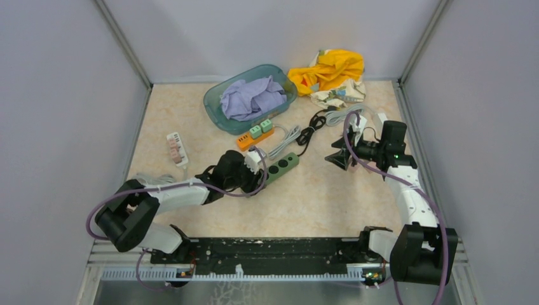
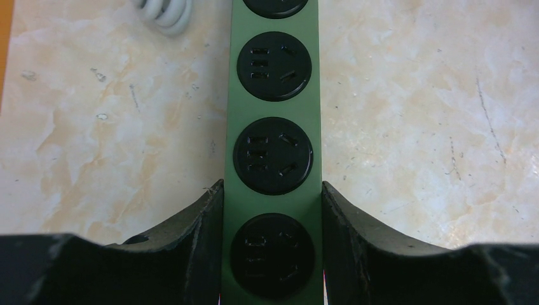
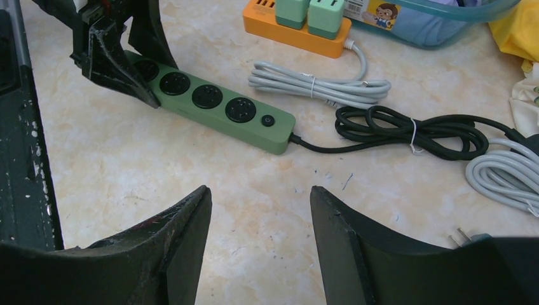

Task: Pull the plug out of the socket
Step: Place the socket at the center of the board.

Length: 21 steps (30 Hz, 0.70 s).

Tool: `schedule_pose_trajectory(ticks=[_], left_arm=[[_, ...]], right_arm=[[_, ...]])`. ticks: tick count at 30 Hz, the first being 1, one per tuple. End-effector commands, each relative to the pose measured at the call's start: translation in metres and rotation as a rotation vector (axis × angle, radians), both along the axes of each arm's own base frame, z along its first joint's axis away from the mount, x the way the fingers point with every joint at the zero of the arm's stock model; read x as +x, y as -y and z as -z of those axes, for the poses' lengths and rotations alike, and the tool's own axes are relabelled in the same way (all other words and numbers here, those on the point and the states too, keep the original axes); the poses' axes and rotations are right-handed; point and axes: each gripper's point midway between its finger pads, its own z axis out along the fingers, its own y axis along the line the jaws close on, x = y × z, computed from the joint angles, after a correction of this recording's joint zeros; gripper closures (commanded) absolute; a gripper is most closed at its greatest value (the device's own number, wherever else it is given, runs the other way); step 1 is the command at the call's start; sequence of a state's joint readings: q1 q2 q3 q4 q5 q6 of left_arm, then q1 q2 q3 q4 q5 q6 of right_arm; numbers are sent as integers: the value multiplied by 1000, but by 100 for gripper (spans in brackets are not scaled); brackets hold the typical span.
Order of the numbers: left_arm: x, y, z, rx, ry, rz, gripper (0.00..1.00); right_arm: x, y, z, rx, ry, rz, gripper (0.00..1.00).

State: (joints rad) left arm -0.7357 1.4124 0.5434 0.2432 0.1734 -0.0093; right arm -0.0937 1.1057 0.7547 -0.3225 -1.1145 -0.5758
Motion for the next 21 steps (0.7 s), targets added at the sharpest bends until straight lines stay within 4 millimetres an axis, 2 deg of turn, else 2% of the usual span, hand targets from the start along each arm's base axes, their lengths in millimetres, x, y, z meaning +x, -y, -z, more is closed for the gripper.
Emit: schedule_pose_trajectory(ticks=[1,6,21], left_arm=[[27,-11,-8,46,64,-117,75],[35,-17,-6,75,73,-150,60],[49,-30,-7,91,45,-206,43]], right_arm=[[6,-2,-31,-10,122,-23,42],[6,-2,-31,-9,120,-23,41],[5,-2,-31,-11,122,-24,41]])
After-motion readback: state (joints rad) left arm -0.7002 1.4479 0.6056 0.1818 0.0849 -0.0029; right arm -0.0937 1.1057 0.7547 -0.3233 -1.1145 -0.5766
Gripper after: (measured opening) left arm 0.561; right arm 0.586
